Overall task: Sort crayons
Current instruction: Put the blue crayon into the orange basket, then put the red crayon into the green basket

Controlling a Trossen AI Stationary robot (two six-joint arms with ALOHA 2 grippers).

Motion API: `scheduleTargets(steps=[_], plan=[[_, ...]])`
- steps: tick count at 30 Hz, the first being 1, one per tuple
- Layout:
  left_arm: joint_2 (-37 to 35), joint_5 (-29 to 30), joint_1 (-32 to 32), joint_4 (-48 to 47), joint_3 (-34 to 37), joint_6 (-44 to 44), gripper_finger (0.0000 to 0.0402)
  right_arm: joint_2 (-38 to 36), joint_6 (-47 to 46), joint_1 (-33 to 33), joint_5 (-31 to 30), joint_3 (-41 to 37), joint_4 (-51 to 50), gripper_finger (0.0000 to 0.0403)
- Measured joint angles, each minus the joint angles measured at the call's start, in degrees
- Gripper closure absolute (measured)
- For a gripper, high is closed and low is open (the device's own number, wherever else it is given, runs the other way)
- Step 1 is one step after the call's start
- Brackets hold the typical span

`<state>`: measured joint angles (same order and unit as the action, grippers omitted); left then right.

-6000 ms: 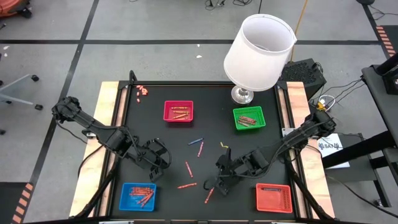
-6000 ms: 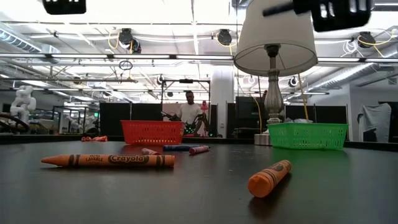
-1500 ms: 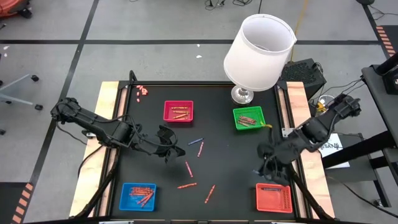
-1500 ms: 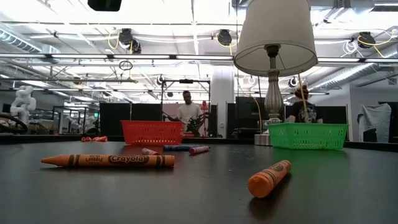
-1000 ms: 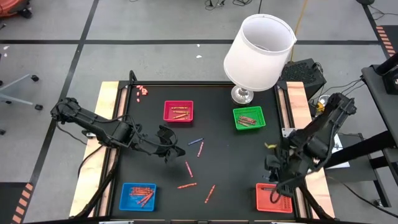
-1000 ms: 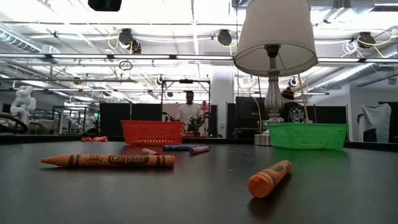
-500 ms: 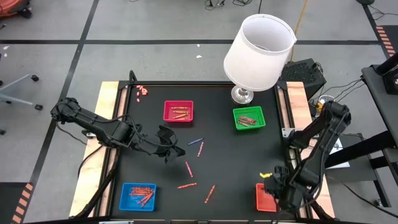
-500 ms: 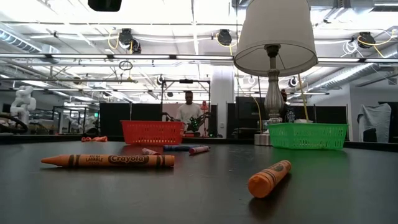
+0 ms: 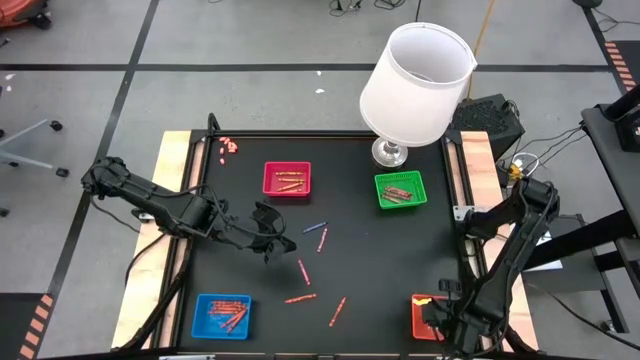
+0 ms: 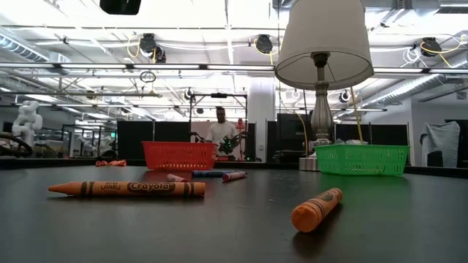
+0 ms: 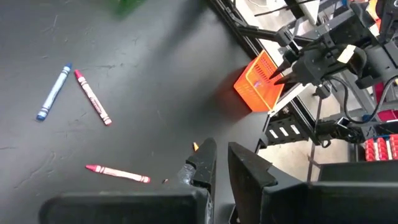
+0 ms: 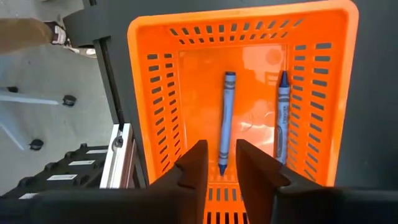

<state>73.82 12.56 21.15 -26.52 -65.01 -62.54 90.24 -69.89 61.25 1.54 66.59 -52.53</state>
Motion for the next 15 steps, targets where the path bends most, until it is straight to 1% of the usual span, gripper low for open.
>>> scheduleTargets(steps=[5,8,12,15], plan=[[0.00,0.61,-0.02,-1.63,0.00,0.09,0.0359,-0.56,-1.59,0.00,0.27,0.00,0.04,0.0314],[0.00,0.75,-0.02,-3.40,0.00,0.05,0.0359,-1.86,-3.25,0.00,1.74,0.00,0.26,0.0305],[0.00,0.81,0.18,-4.79,0.00,0.04,0.0359,-4.32,-5.87,0.03,1.65,0.00,0.49,0.0303],[0.00,0.85,0.62,-5.21,0.00,0.04,0.0354,-6.79,-6.19,-0.01,1.61,0.00,1.38,0.0307]])
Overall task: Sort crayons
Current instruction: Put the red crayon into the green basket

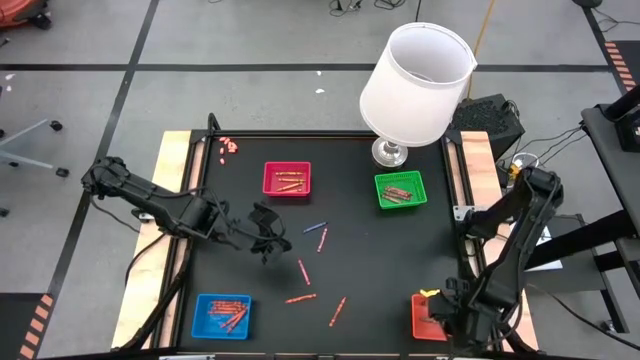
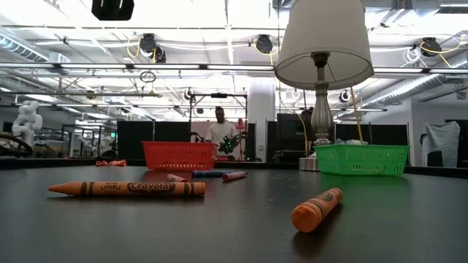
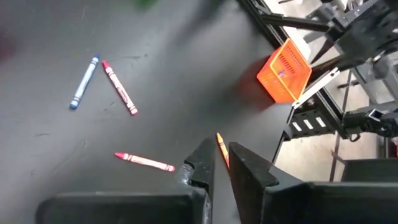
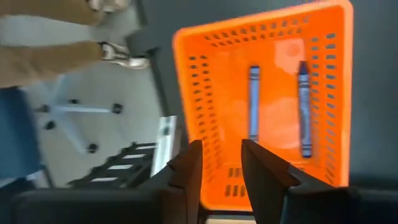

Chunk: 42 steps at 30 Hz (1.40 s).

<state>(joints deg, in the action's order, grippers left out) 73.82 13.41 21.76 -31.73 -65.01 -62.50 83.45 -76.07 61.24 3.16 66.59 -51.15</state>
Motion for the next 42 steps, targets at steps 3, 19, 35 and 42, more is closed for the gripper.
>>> scheduleTargets(steps=[3,19,35,42], plan=[[0.00,0.00,0.77,-0.52,0.00,-0.02,0.0332,-2.83,-0.99,-0.01,-0.06,0.00,0.46,0.0311],[6.01,-1.00,6.22,1.80,-0.02,14.59,0.0256,-16.74,-7.07,-3.40,-28.72,0.04,0.35,0.0313],[21.35,-15.49,0.36,5.73,-0.02,53.84,0.0255,-17.08,0.81,-11.38,-28.48,0.04,10.76,0.0313],[26.31,-19.36,-3.64,5.44,-0.02,67.11,0.0255,-17.08,0.31,-11.40,-28.28,0.04,10.89,0.0313]])
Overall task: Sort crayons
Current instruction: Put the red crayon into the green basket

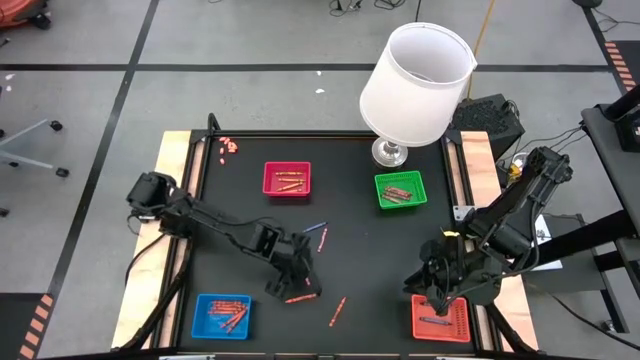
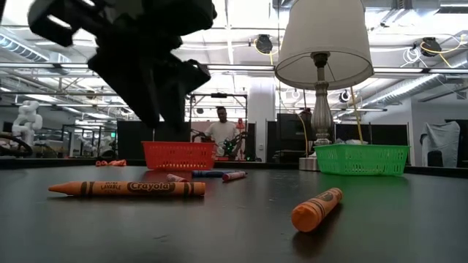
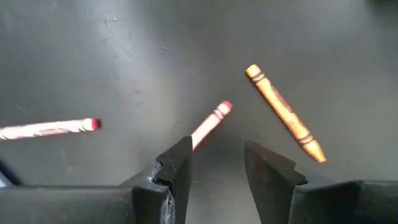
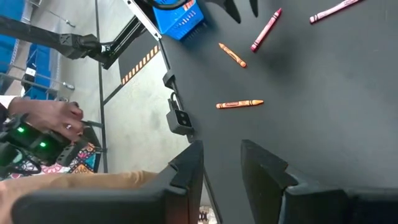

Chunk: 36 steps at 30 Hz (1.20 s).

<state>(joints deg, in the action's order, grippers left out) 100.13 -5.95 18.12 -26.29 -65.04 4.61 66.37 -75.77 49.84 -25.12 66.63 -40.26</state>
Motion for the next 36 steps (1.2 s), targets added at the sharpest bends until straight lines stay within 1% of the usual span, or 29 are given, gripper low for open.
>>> scheduleTargets(steps=[5,9,12,16,20,24,32,34,36], plan=[[0.34,0.22,-2.12,-0.13,0.00,8.25,0.0255,0.02,-0.03,-0.02,-0.16,0.00,0.20,0.0313],[1.91,-0.20,-4.28,-0.97,0.00,12.02,0.0255,0.02,-0.04,-0.25,-0.17,0.00,0.17,0.0313],[3.96,-0.88,-5.12,-0.93,0.00,12.71,0.0255,0.04,-0.04,-0.67,-0.18,0.00,0.17,0.0313],[6.08,-3.93,-5.37,0.27,0.00,12.96,0.0256,0.04,-0.05,-1.21,-0.17,0.00,0.20,0.0313],[8.06,-4.37,-4.95,1.51,0.00,13.82,0.0263,0.04,-0.04,-1.51,-0.15,0.00,0.17,0.0313],[9.42,-4.53,-4.97,2.08,-0.19,13.39,0.0294,0.04,0.22,-1.51,-0.15,0.00,0.15,0.0313],[10.35,-4.73,-4.93,2.23,-0.21,11.66,0.0380,0.04,0.37,-1.51,-0.13,0.00,-0.67,0.0313],[10.39,-4.73,-4.93,2.21,-0.20,10.37,0.0393,0.04,0.37,-1.51,-0.13,0.00,-0.92,0.0313],[10.41,-4.72,-4.93,2.23,-0.17,7.96,0.0394,0.04,0.38,-1.51,-0.14,0.00,-1.24,0.0313]])
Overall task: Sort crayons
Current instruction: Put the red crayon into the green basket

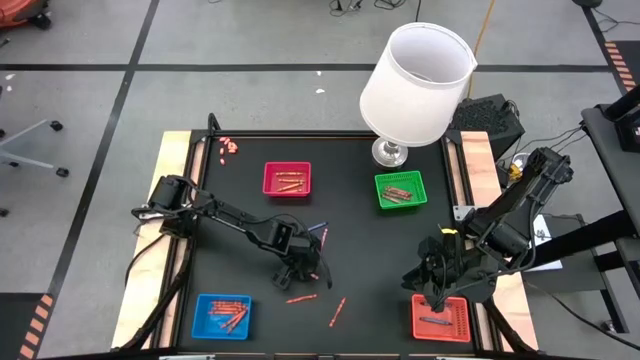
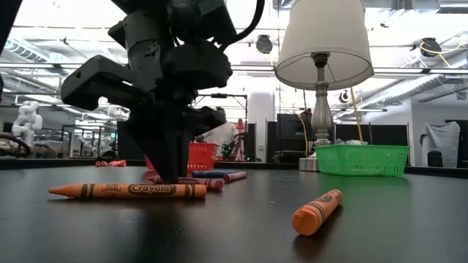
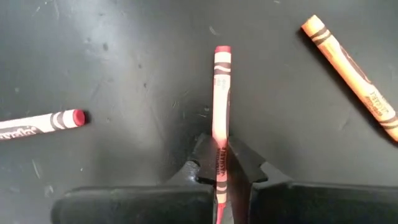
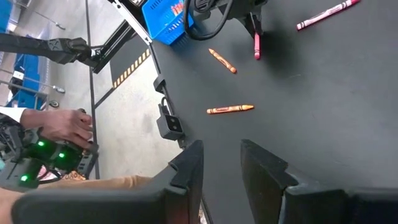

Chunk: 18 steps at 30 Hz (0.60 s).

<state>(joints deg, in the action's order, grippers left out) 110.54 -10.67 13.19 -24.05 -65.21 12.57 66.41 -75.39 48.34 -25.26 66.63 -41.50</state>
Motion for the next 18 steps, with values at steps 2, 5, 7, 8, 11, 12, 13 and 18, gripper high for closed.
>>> scheduleTargets(steps=[2,5,7,8,11,12,13,18], plan=[[0.03,0.03,0.07,0.06,0.00,-2.18,0.0390,0.00,0.08,0.00,0.01,0.00,-0.35,0.0313],[-0.59,-0.48,0.03,0.35,0.07,-7.92,0.0388,0.00,1.11,0.00,-0.06,0.00,-0.37,0.0313],[-1.22,-0.94,0.00,0.74,0.19,-12.00,0.0387,0.00,1.27,0.00,-0.08,0.00,-0.39,0.0313],[-1.79,-0.94,0.02,0.88,0.31,-14.06,0.0387,0.00,1.44,0.00,-0.12,0.00,-0.39,0.0313],[-4.15,-1.42,0.07,1.21,0.39,-19.41,0.0387,0.00,2.56,0.00,-0.28,0.00,-0.37,0.0313],[-5.22,-1.42,0.08,1.43,0.39,-21.25,0.0387,0.00,2.93,0.00,-0.30,0.00,-0.37,0.0313],[-6.28,-1.45,0.13,1.57,0.39,-23.09,0.0387,0.02,3.49,0.00,-0.35,0.00,-0.41,0.0313],[-10.54,-1.42,0.17,3.98,0.39,-32.39,0.0386,0.02,6.26,-0.68,-3.10,0.00,-0.59,0.0313]])
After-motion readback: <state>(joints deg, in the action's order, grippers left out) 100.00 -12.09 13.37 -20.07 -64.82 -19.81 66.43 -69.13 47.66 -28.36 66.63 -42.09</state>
